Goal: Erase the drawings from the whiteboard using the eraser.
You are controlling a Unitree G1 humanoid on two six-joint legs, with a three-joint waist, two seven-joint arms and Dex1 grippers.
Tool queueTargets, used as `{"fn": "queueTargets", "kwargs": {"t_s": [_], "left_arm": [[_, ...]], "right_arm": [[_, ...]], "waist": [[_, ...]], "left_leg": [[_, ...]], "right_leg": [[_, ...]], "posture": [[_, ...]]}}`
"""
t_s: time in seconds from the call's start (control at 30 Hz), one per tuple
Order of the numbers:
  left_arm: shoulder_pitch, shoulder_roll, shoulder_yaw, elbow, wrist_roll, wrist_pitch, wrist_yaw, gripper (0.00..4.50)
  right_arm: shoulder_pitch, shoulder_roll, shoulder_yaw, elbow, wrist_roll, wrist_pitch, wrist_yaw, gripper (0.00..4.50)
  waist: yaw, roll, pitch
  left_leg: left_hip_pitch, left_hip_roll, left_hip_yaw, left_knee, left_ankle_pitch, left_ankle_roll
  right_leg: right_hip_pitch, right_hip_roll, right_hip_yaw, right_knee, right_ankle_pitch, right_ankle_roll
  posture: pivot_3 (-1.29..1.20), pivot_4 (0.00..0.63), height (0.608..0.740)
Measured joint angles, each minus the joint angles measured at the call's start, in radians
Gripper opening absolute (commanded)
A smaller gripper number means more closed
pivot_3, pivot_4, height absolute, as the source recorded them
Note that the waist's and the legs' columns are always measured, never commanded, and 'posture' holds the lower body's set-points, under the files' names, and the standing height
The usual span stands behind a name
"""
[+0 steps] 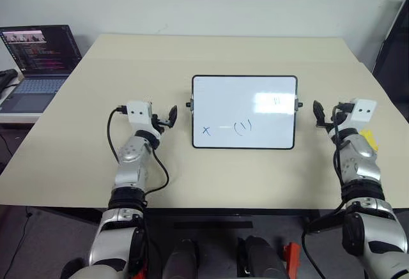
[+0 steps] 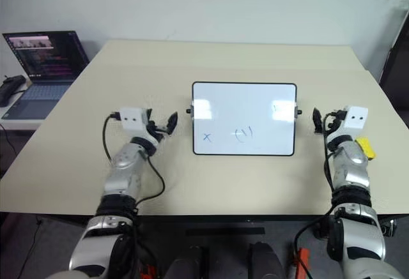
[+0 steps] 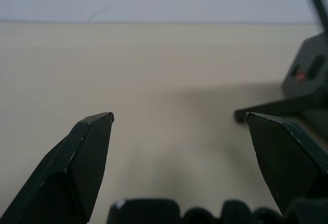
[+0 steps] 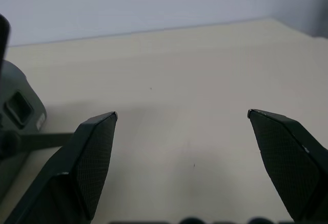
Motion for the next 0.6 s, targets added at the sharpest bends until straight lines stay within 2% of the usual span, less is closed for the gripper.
{"fn": "queueTargets", "kwargs": {"t_s": [0.2, 0.27, 0.4, 0.5, 0.6], "left_arm": [[-0.048, 0.182, 0.0, -0.271, -0.189, 0.284, -0.271, 4.5], [-0.078, 0.21, -0.021, -0.361, -0.26, 0.374, -0.356, 4.5], [-0.131, 0.197, -0.133, -0.501, -0.334, 0.498, -0.468, 4.5], [-0.143, 0.153, -0.239, -0.525, -0.309, 0.519, -0.491, 4.5], [-0.164, 0.052, -0.328, -0.471, -0.235, 0.492, -0.468, 4.5]], "right_arm": [[0.001, -0.212, 0.002, -0.189, 0.012, 0.207, 0.088, 4.47], [0.001, -0.286, 0.002, -0.21, 0.0, 0.262, 0.106, 4.47], [0.004, -0.414, 0.044, -0.214, -0.047, 0.405, 0.147, 4.47], [0.041, -0.48, 0.071, -0.198, -0.063, 0.485, 0.212, 4.47], [0.063, -0.512, 0.078, -0.145, -0.074, 0.55, 0.242, 4.47]], "waist": [[0.005, 0.0, 0.0], [0.011, 0.0, 0.0], [0.017, 0.0, 0.0], [0.017, 0.0, 0.0], [0.014, 0.0, 0.0]], "left_leg": [[0.0, 0.0, 0.0, 0.0, 0.0, 0.0], [0.0, 0.0, 0.0, 0.0, 0.0, 0.0], [0.0, 0.0, 0.0, 0.0, 0.0, 0.0], [-0.001, 0.0, 0.0, 0.0, 0.0, 0.0], [-0.001, 0.0, 0.003, 0.0, 0.0, 0.0]], "right_leg": [[0.001, 0.0, 0.0, -0.001, -0.002, 0.002], [0.001, 0.0, -0.001, -0.002, -0.002, 0.003], [0.003, 0.0, -0.001, -0.006, -0.002, 0.004], [0.003, 0.0, 0.0, -0.009, -0.002, 0.005], [0.003, 0.0, 0.002, -0.011, 0.0, 0.007]], "posture": [[0.0, 0.15, 0.74], [0.0, 0.15, 0.74], [0.0, 0.15, 0.74], [0.0, 0.15, 0.74], [0.0, 0.15, 0.74]]}}
